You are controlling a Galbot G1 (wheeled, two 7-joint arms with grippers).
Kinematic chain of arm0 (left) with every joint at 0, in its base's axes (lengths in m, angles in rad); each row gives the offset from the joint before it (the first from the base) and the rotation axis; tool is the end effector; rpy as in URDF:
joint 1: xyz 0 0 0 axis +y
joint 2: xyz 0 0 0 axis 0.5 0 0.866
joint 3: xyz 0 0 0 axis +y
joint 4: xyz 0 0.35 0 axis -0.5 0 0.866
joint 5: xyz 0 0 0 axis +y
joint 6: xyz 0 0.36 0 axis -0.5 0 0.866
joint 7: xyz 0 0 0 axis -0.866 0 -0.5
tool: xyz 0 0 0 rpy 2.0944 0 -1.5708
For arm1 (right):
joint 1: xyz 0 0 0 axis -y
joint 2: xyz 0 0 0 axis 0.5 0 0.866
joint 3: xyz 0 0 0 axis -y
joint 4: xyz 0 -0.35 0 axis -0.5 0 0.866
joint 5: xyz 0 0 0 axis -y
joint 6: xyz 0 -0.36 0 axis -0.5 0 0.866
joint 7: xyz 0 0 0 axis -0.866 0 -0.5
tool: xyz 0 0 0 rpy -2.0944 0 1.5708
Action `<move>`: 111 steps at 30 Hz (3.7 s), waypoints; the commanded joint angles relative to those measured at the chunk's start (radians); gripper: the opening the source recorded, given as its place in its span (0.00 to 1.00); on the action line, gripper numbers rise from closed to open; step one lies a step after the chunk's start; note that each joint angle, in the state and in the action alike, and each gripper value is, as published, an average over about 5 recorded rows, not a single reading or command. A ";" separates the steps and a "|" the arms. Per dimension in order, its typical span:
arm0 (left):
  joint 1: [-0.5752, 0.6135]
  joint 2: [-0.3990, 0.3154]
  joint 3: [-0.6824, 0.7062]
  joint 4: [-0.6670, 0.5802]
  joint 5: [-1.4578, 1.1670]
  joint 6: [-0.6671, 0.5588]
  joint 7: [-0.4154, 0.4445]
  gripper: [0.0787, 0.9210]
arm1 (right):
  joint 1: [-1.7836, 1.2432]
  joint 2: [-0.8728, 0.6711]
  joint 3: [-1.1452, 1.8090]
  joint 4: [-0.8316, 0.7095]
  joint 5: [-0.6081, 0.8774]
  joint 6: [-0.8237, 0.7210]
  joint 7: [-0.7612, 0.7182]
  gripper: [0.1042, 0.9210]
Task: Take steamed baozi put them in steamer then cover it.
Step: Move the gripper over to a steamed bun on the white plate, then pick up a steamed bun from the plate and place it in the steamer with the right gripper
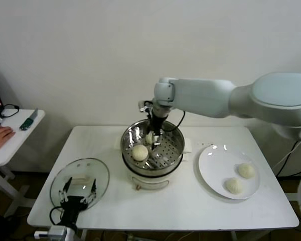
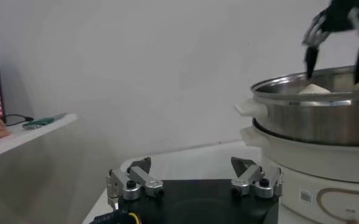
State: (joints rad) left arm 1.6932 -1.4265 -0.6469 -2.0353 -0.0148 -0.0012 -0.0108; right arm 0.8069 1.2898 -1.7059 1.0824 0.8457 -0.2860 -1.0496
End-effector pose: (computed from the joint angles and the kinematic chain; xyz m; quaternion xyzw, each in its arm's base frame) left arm 0.1460 0.0663 -0.3369 0.0202 -0.9924 -0.0867 0.0846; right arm 0.6000 0.0976 -0.0280 0.5780 -0.5037 0.5228 0.3727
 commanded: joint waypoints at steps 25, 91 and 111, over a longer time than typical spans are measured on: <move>-0.002 -0.017 -0.028 0.011 0.037 0.017 0.001 0.88 | -0.351 -0.677 0.164 0.185 -0.627 0.085 -0.058 0.88; 0.006 -0.017 -0.017 0.016 0.045 0.021 -0.010 0.88 | 0.040 -0.375 0.142 0.137 -0.776 0.549 -0.209 0.70; 0.019 -0.016 -0.031 0.006 0.054 0.028 -0.012 0.88 | -0.075 0.062 0.310 0.139 -0.932 0.792 -0.221 0.70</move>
State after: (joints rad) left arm 1.7011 -1.4429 -0.6721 -2.0271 0.0371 0.0275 -0.0229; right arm 0.7925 1.1899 -1.4571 1.2175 0.0227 0.4117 -1.2616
